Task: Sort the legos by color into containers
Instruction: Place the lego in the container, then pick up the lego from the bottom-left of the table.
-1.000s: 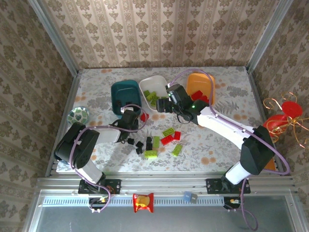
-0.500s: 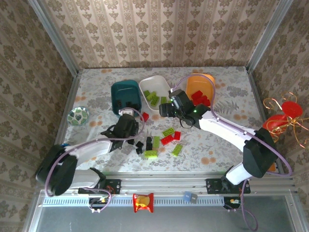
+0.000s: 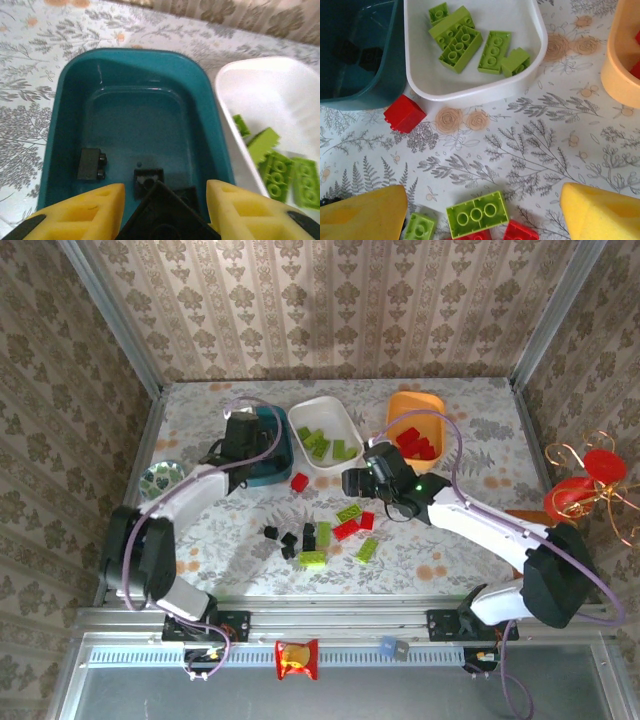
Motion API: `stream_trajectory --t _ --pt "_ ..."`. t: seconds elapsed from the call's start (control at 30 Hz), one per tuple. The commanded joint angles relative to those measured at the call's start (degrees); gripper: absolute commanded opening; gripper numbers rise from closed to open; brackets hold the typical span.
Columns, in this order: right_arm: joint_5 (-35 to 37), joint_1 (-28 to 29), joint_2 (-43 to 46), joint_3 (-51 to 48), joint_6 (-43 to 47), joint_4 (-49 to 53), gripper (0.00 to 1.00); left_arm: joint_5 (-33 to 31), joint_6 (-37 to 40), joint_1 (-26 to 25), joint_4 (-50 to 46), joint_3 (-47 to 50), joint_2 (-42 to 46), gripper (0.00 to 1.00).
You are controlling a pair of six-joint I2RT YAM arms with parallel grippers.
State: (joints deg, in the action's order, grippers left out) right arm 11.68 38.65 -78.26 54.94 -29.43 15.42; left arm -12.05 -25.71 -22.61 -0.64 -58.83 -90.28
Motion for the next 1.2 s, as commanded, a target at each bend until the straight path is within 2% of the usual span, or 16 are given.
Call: stream_trajectory --t 0.0,0.1,0.17,0.3,0.37,0.47,0.6,0.67,0.77,0.83,1.03,1.17 --pt "0.9 1.0 3.4 -2.0 -1.6 0.7 0.81 2.3 -0.4 2.1 -2.2 -4.7 -6.2 0.23" --pt "0.6 1.7 4.7 -3.5 -1.7 1.3 0.81 3.8 -1.1 3.6 -4.3 -8.2 -11.6 0.25" --pt "0.6 1.9 5.4 -4.8 -1.8 1.6 0.81 4.4 -1.6 4.0 -4.7 -9.3 -13.4 0.31" --pt "0.6 2.3 6.3 -6.2 -2.4 2.0 0.82 5.8 -2.4 3.8 -3.9 -9.2 -12.2 0.58" --pt "0.6 2.6 5.9 -6.8 -2.6 1.9 0.82 6.6 -2.5 3.5 -3.3 -8.5 -9.4 0.71" --pt "0.6 3.0 4.2 -7.0 -2.7 1.7 0.82 7.6 -2.8 2.2 -2.5 -6.6 -4.1 0.83" --pt "0.4 3.6 1.4 -6.2 -2.4 0.9 0.82 7.5 -2.8 -1.3 -2.2 -2.4 4.5 0.91" --pt "0.4 3.8 0.1 -5.5 -2.4 0.9 0.82 6.1 -3.0 -4.1 -2.8 1.3 9.7 0.99" --pt "0.4 3.8 -0.6 -5.3 -2.6 0.5 0.82 1.3 -4.0 -9.1 -6.4 7.3 16.5 1.00" --pt "0.6 3.9 -0.7 -5.3 -2.5 0.4 0.82 0.0 -6.6 -10.4 -8.9 12.1 20.7 1.00" --pt "1.1 3.9 -0.4 -5.4 -2.2 0.6 0.82 3.7 -10.2 -11.3 -15.2 25.1 32.6 0.95" --pt "1.3 3.8 -0.4 -5.6 -2.2 0.3 0.82 5.4 -10.9 -13.2 -17.5 29.7 35.3 0.87"
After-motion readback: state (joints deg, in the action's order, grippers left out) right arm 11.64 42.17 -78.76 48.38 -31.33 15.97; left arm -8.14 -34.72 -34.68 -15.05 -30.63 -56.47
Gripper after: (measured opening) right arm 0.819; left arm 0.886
